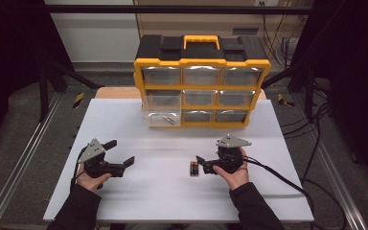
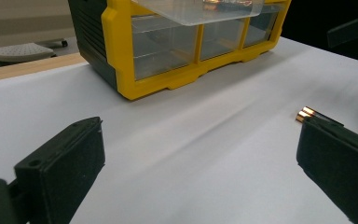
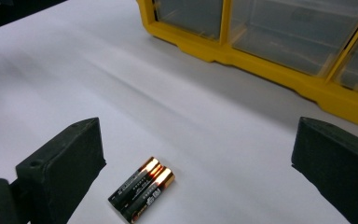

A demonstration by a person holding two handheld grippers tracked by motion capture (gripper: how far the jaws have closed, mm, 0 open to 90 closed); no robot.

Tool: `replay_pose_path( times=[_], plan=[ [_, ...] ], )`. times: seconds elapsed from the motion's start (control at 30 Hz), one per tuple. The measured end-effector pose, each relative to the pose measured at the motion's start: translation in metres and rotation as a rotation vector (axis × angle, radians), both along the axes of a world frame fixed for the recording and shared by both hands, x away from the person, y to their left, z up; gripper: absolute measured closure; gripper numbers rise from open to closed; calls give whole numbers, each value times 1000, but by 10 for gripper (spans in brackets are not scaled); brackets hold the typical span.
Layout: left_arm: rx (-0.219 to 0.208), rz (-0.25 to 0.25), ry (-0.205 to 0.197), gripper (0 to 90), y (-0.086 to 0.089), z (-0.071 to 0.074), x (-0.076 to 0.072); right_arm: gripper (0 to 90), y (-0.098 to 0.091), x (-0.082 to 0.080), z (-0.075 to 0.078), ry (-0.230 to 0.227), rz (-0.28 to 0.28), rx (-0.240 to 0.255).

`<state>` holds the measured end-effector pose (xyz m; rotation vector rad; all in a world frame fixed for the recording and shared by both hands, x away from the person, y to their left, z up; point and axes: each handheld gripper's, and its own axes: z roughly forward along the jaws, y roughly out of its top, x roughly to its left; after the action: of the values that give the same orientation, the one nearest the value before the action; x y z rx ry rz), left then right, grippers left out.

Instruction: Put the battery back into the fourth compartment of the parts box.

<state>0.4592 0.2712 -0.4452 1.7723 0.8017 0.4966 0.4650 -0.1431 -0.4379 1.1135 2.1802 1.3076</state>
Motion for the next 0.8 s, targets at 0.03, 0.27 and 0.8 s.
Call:
replay_pose_path(
  times=[0.03,0.27,0.8],
  plan=[
    [0,0,1,6,0,0,0,28,1,0,-2,7,1,-2],
    [0,-2,1,6,0,0,0,39,10,-1,-18,49,19,-56],
    [7,-5,4,6,-2,-1,0,237,20,1,-40,125,59,-114]
  ],
)
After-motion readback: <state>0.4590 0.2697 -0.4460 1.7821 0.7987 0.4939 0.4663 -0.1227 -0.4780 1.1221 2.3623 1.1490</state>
